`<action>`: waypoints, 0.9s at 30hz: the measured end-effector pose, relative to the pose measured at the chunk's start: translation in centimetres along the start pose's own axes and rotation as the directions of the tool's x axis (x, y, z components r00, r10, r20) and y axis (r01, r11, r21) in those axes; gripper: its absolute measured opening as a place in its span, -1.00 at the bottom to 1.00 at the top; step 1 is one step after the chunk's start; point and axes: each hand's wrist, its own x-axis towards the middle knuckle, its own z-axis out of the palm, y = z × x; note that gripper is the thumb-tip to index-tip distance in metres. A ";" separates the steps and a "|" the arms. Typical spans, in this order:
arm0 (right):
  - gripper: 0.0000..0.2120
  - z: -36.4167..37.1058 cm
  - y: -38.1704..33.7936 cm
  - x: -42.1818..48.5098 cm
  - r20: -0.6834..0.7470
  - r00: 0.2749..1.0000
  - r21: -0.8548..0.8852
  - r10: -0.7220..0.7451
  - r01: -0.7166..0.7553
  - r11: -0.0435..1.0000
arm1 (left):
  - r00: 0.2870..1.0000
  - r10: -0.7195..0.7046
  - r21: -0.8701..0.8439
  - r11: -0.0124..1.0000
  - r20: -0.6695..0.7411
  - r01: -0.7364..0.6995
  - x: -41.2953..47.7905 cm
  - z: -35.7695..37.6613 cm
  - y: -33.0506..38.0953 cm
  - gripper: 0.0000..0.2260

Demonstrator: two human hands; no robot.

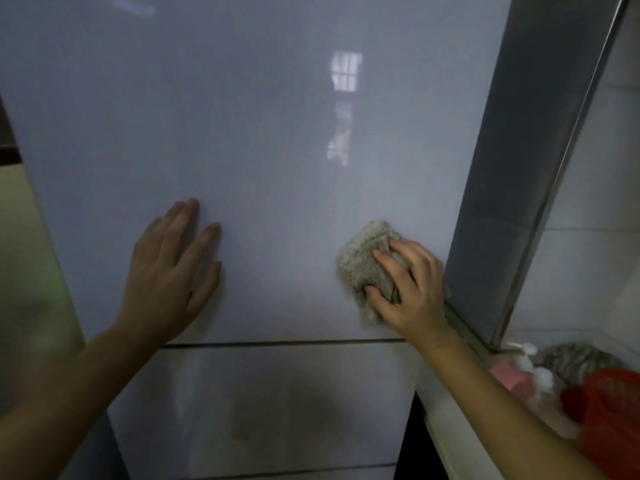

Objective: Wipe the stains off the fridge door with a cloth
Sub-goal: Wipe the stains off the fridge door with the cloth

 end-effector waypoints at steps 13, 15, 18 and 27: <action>-0.52 -0.2 0.3 -3.1 -0.009 1.000 -0.042 -0.025 0.025 0.999 | 0.998 0.040 0.027 0.999 -0.039 -0.039 -2.9 1.0 -1.4 -0.59; -0.53 -0.5 0.4 0.4 -0.074 0.997 -0.030 0.022 -0.025 0.999 | 0.999 0.036 0.032 0.999 -0.036 -0.034 -2.7 1.0 -1.4 -0.58; -0.52 -0.6 -0.1 5.0 -0.141 0.984 0.010 0.109 -0.109 0.994 | 0.999 0.028 0.024 0.999 -0.041 -0.027 -2.5 0.9 -1.5 -0.58; -0.53 3.5 -5.1 -0.3 0.096 0.940 0.009 -0.328 0.329 0.944 | 0.996 -0.026 0.047 0.998 -0.090 0.031 -4.8 1.4 -3.0 -0.58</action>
